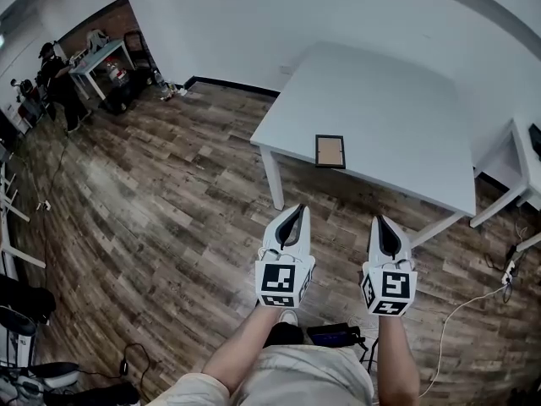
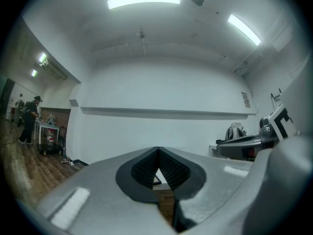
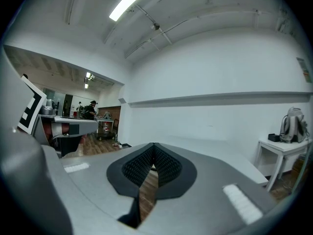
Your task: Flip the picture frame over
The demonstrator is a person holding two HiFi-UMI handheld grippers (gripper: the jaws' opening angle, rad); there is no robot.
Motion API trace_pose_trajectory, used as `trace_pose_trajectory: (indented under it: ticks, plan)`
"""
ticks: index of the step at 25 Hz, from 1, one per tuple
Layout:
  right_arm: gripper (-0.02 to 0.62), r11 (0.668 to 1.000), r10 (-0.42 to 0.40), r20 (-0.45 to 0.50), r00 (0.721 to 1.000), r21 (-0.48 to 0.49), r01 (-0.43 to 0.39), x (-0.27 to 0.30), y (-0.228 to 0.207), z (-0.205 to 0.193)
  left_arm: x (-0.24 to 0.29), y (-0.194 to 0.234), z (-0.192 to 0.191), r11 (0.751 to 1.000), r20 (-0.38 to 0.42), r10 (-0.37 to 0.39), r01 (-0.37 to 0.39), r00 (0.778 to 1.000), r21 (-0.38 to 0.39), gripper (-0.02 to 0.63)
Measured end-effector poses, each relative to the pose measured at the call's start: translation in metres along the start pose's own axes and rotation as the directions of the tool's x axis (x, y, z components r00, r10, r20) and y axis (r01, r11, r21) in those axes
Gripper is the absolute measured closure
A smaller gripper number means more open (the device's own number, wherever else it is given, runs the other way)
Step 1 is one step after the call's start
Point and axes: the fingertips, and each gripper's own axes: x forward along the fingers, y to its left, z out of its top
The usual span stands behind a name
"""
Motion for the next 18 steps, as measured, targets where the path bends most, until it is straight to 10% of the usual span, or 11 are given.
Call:
trace_pose_trajectory:
  ticks: [18]
  plan:
    - [0.571, 0.998, -0.056, -0.024, 0.998, 0.003, 0.056, 0.063, 0.037, -0.007, 0.038, 0.062, -0.024, 0.997, -0.033, -0.076, 0.075, 0.997, -0.029, 0.604]
